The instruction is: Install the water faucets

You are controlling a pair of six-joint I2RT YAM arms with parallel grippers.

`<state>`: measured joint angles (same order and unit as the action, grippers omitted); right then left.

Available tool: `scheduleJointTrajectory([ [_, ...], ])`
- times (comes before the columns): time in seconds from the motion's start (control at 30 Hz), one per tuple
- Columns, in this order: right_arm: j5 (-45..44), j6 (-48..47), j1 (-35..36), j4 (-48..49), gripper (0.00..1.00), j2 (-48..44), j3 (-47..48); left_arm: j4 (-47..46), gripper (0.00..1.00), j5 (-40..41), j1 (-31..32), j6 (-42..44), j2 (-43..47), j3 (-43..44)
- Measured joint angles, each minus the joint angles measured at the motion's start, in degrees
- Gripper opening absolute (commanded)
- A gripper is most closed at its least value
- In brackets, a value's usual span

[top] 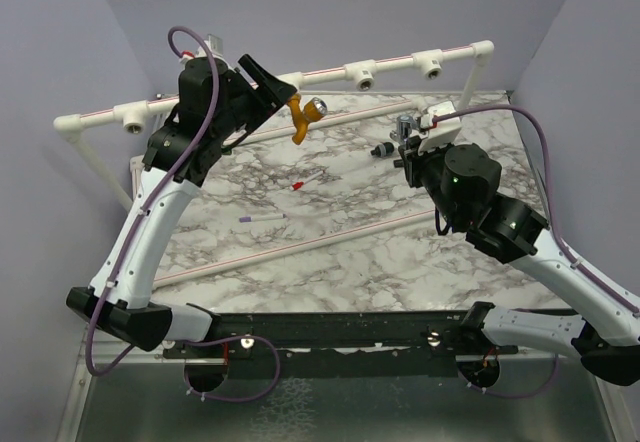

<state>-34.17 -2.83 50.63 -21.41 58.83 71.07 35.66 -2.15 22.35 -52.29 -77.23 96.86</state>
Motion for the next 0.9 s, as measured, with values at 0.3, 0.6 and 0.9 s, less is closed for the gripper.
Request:
scheduleJointTrajectory([
  [0.3, 0.24, 0.26, 0.00, -0.02, 0.01, -0.02, 0.13, 0.46, 0.74, 0.31, 0.00, 6.88, -0.09, 5.07],
  [0.6, 0.83, -0.13, 0.00, 1.75, 0.01, -0.09, 0.09, 0.02, 0.74, 1.57, 0.00, 22.62, -0.74, 10.43],
  [0.9, 2.84, -2.58, 0.00, 7.69, 0.01, -1.38, -4.07, -2.21, 0.77, 9.88, 0.00, 37.97, -2.23, 9.40],
])
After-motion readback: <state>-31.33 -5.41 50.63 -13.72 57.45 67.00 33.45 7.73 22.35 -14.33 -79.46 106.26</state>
